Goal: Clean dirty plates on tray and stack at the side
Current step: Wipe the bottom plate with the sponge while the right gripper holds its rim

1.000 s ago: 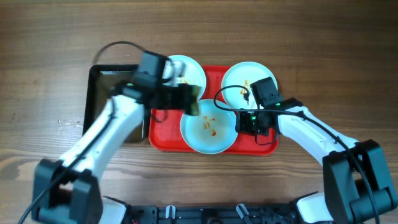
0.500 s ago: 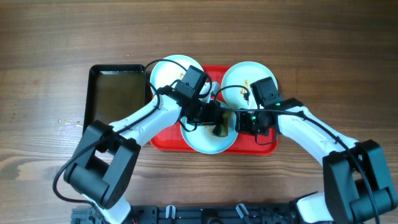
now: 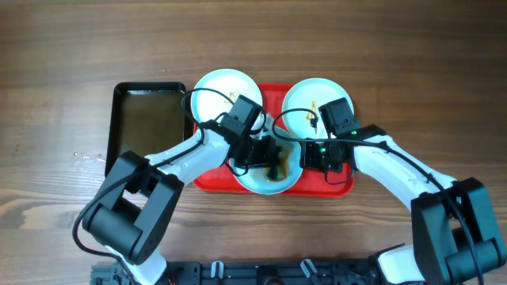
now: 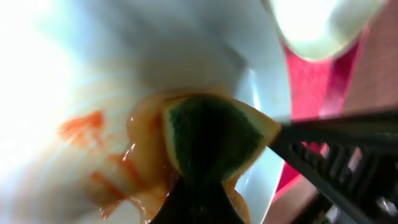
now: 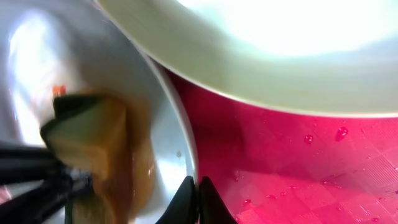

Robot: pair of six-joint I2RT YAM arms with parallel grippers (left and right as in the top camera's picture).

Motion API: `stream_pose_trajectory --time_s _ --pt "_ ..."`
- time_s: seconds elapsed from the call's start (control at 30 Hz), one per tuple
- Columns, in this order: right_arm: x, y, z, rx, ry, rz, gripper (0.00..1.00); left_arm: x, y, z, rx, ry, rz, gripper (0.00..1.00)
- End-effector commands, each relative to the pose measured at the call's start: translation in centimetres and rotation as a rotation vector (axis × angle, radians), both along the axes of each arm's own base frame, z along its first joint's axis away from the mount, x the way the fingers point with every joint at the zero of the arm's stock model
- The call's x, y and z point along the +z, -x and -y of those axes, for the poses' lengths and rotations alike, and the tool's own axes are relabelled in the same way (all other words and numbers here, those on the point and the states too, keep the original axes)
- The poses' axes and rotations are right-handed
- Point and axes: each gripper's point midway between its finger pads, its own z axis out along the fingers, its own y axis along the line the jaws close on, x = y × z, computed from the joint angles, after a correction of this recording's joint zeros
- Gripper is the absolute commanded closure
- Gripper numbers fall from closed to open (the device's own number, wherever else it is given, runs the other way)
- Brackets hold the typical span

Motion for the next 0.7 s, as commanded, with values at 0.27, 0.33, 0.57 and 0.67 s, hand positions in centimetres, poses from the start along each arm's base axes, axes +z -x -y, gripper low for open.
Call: stream_pose_trajectory --time_s 0.27,0.33,0.57,0.67 --pt "-0.5 0.3 0.2 0.003 0.019 -0.015 0.96 -3.7 -2.1 -8.0 0.226 -0.376 0.045 0.96" --pt "-0.5 0.3 0.1 0.003 0.018 -0.014 0.95 -3.4 -2.0 -8.2 0.228 -0.382 0.048 0.96" --pt "-0.7 -0.4 0.8 -0.012 0.059 0.018 0.81 -3.6 -1.2 -11.0 0.245 -0.526 0.048 0.96" --pt "-0.6 -0.5 0.7 -0.013 0.057 0.023 0.81 -2.4 -1.6 -10.8 0.253 -0.505 0.075 0.96"
